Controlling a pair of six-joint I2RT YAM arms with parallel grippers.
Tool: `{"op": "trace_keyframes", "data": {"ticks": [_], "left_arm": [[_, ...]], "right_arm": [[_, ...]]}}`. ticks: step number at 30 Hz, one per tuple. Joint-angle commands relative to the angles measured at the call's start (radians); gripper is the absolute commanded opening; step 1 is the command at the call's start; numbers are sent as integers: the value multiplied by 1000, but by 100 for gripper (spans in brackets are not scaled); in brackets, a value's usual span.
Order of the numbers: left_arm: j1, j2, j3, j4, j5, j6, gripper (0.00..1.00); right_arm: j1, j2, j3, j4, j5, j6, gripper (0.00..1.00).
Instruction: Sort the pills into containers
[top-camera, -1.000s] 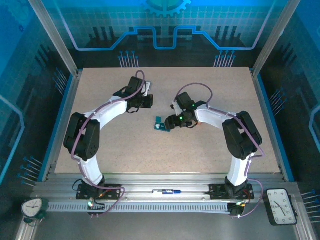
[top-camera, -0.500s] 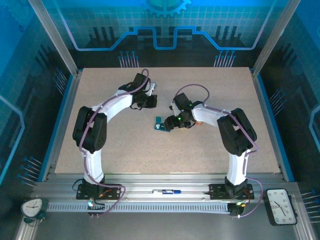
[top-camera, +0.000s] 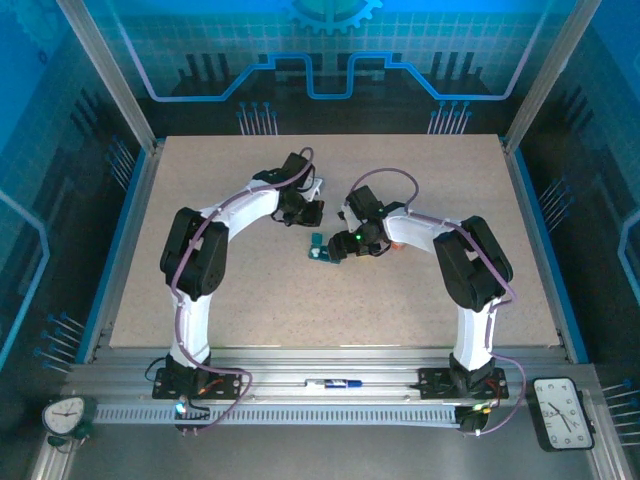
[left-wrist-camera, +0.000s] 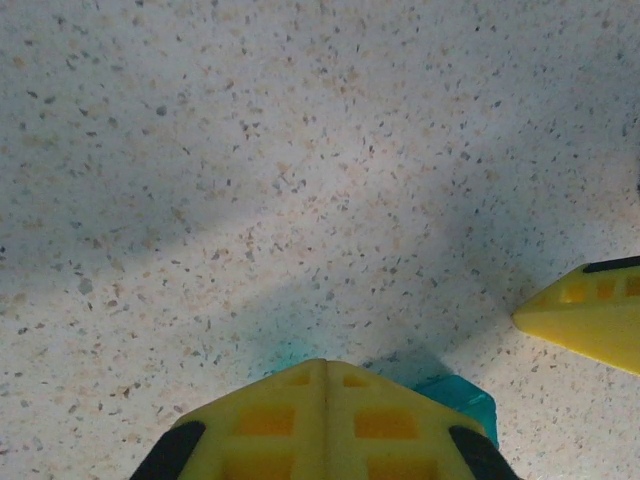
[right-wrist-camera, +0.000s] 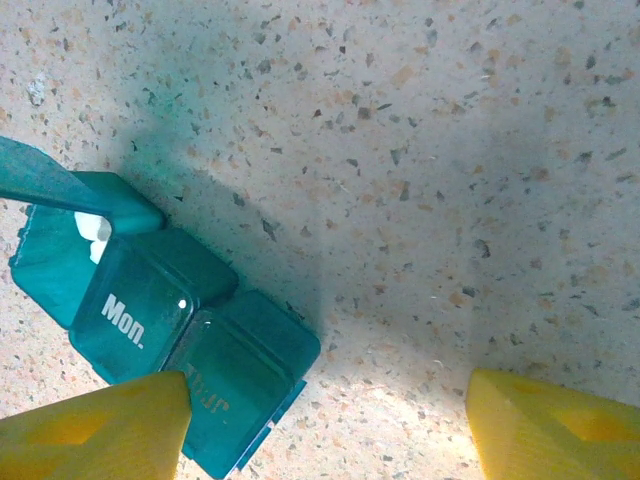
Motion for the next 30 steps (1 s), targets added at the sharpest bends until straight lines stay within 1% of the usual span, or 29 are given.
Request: {"op": "trace_keyframes", "data": {"ticks": [1, 10, 16, 30], "left_arm": [[-7, 18, 19, -49, 30, 22, 0], [-32, 8, 5, -88, 25, 44, 0], [-43, -11, -19, -99, 28, 34, 0], [-50, -89, -144, -87, 32, 1, 0]], "right_arm": [[9, 32, -2, -6, 19, 17, 74], [7, 35, -5, -9, 30, 24, 74], [6, 37, -5, -10, 33, 29, 74], [6, 48, -7, -9, 33, 37, 73]]}}
